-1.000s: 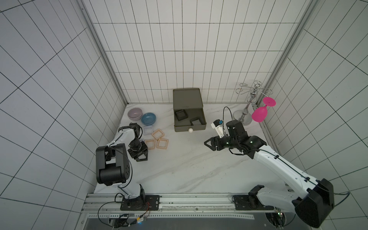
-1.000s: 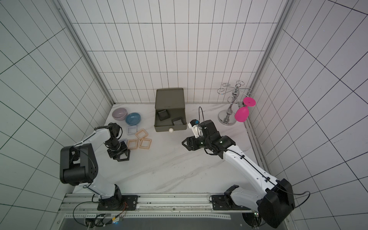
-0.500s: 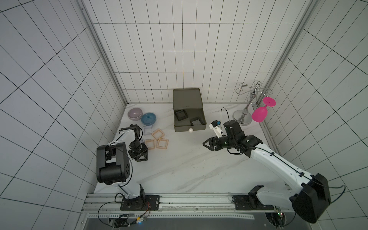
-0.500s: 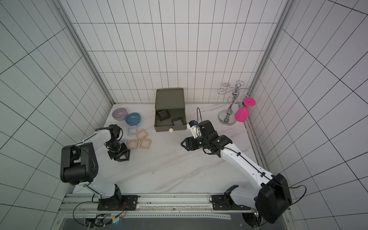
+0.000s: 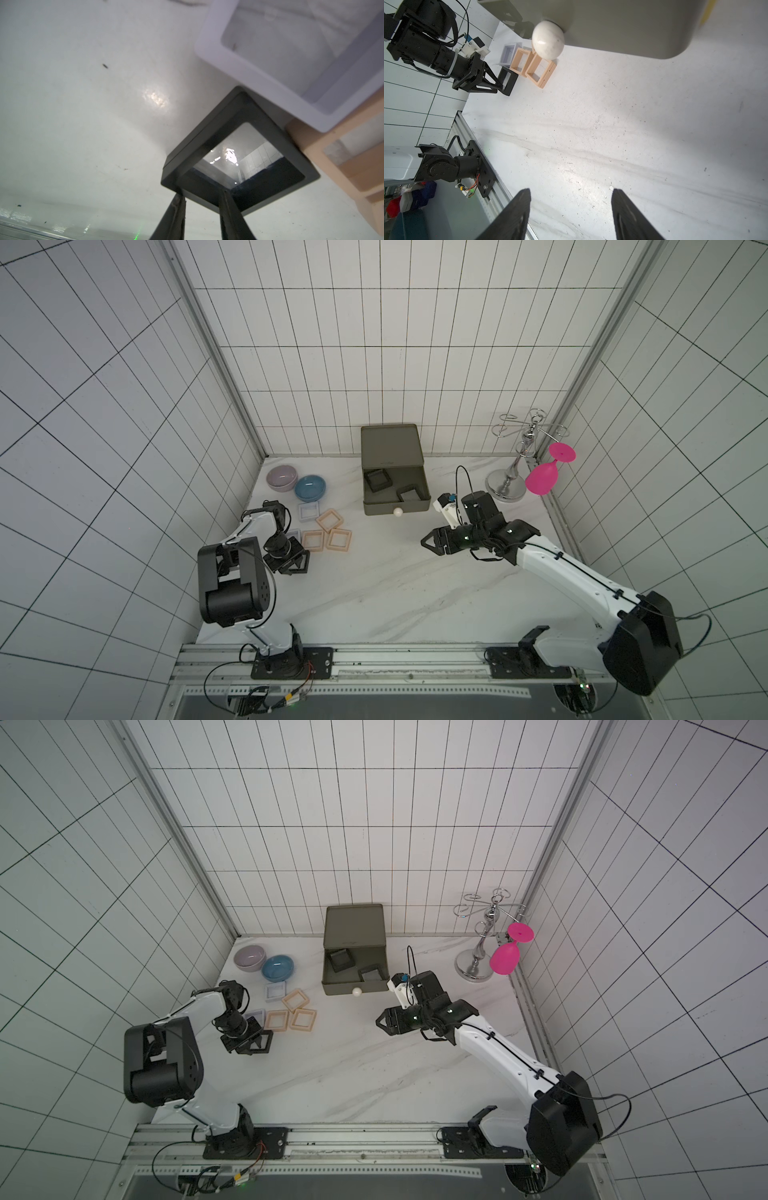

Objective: Place the brooch boxes into the drawer by color
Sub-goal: Pick up the brooch box from the center of the board, then place the brooch box in the drawer.

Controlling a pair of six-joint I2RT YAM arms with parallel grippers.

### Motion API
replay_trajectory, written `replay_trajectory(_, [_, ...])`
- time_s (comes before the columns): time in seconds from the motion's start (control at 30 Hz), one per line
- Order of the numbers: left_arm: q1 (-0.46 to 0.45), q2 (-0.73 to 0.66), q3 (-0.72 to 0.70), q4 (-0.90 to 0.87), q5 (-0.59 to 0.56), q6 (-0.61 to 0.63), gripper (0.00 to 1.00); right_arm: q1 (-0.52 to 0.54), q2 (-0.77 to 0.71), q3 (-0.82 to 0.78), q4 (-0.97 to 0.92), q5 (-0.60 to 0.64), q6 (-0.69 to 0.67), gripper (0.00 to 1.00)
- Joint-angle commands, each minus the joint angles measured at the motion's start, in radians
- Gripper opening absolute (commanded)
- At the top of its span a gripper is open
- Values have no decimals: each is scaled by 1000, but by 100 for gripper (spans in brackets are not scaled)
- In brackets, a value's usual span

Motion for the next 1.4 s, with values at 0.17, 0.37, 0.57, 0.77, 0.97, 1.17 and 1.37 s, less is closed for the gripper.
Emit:
replay_trajectory(0.17, [5, 2, -28, 33, 28, 12, 16, -9, -24, 27, -30, 7, -1, 65])
replay_trajectory(0.37, [-35, -20, -24, 16, 33, 12, 7, -7, -53, 27, -56, 20, -1, 66])
replay_trajectory(0.57, [-216, -31, 39, -22, 20, -20, 7, -7, -71, 27, -71, 27, 12, 66])
replay_trajectory(0.77, [-427, -20, 118, -50, -2, -49, 7, -2, -99, 10, -90, 51, 26, 66])
replay_trajectory(0.97, [-620, 13, 181, -72, -10, -67, 4, 5, -150, -38, -120, 102, 43, 65])
replay_trajectory(1.17, [-665, -102, 303, -219, 29, -15, 1, 5, -227, -86, -144, 170, 63, 65])
replay_trajectory(1.37, [-677, -150, 544, -358, 62, 26, 2, 5, -233, -90, -141, 199, 89, 65])
